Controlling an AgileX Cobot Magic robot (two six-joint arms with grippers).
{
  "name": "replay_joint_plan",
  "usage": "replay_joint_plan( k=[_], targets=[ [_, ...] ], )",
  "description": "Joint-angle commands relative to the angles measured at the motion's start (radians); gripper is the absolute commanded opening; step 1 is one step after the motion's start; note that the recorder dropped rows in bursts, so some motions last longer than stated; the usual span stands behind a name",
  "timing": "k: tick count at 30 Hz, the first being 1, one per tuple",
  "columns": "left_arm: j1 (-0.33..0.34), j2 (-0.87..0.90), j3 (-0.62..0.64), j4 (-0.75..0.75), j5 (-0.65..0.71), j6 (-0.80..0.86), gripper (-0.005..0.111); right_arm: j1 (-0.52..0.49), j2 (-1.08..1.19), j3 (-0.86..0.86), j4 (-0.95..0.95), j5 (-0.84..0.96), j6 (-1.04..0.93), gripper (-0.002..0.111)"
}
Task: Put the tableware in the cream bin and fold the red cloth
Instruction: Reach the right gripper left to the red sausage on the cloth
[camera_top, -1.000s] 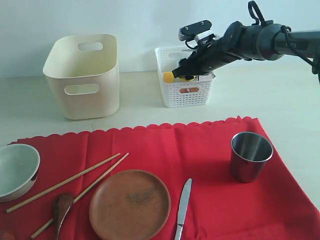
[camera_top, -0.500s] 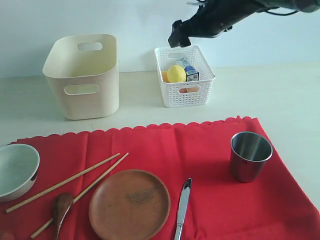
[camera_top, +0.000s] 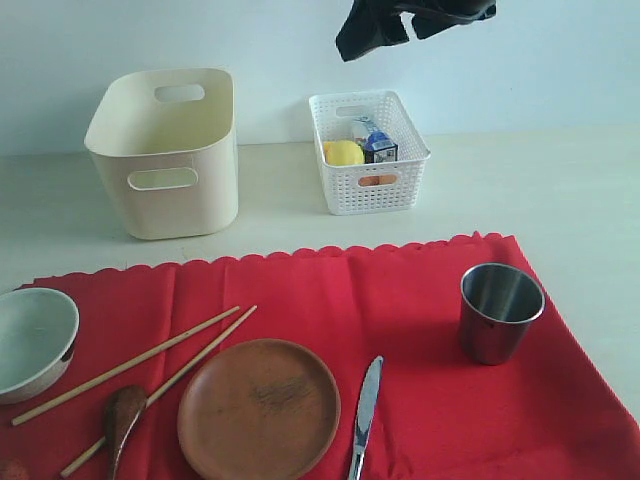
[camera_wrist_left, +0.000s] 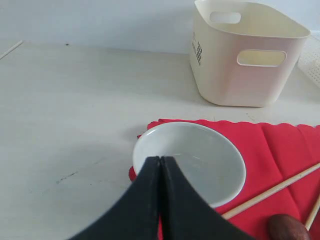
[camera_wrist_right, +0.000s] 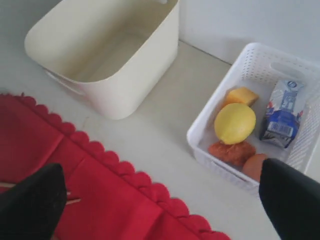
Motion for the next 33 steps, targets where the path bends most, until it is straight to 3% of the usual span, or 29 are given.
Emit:
replay_joint_plan(
  k=[1,9,15,24,33],
  targets=[
    [0.000,0.004,-0.005,0.005,-0.010,-0.001,0.000,0.076,-0.086,0.164,0.029,-0.060,-0.049,0.105],
    [0.000,0.004,-0.005,0.005,-0.010,-0.001,0.000,0.305,-0.107,0.376,0.020,-0.164,-0.076,0.103],
    [0.000,0.004,-0.005,0.005,-0.010,-0.001,0.000,0.529,-0.062,0.426,0.026,-0.179,-0.065,0.085],
    [0.000,0.004,-0.005,0.005,-0.010,-0.001,0.000,0.802,0.088,0.424,0.106,-0.359,0.043,0.085],
    [0.000,0.004,-0.005,0.005,-0.010,-0.001,0.000,0.917,0.281,0.241,0.052,-0.425,0.151,0.084]
  ],
)
